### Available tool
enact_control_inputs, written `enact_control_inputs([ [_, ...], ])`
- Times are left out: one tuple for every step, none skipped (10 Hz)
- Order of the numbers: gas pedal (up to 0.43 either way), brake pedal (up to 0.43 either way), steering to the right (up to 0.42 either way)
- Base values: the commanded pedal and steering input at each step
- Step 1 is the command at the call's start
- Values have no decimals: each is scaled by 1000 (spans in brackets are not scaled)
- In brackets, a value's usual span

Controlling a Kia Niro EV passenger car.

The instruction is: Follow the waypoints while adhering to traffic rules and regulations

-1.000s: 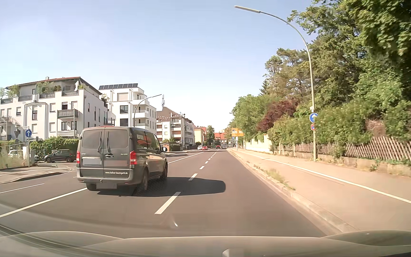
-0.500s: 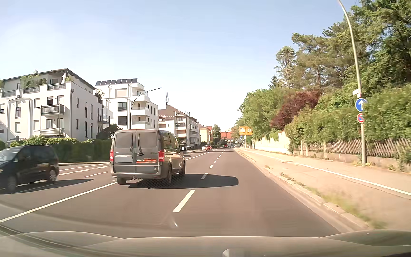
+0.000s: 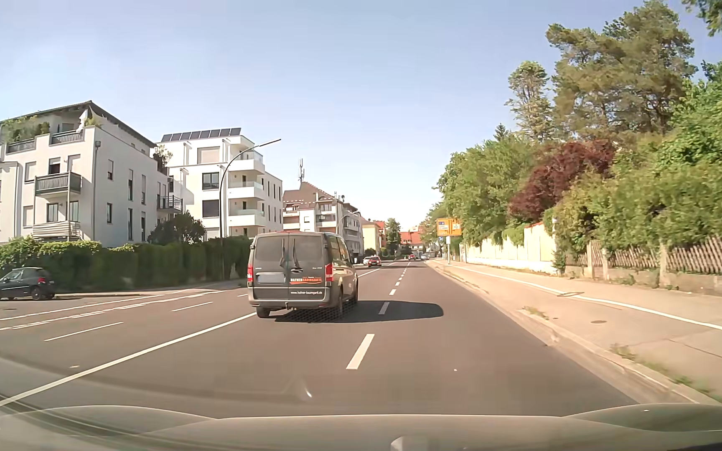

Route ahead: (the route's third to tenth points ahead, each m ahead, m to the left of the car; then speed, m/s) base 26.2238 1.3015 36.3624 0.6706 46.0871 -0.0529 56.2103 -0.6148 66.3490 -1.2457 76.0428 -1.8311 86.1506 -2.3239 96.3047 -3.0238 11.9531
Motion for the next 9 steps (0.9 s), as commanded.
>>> enact_control_inputs([
  [130,0,-25],
  [130,0,-21],
  [110,0,-18],
  [79,0,-14],
  [79,0,-11],
  [67,0,-8],
  [67,0,-5],
  [67,0,-2],
  [67,0,0],
])
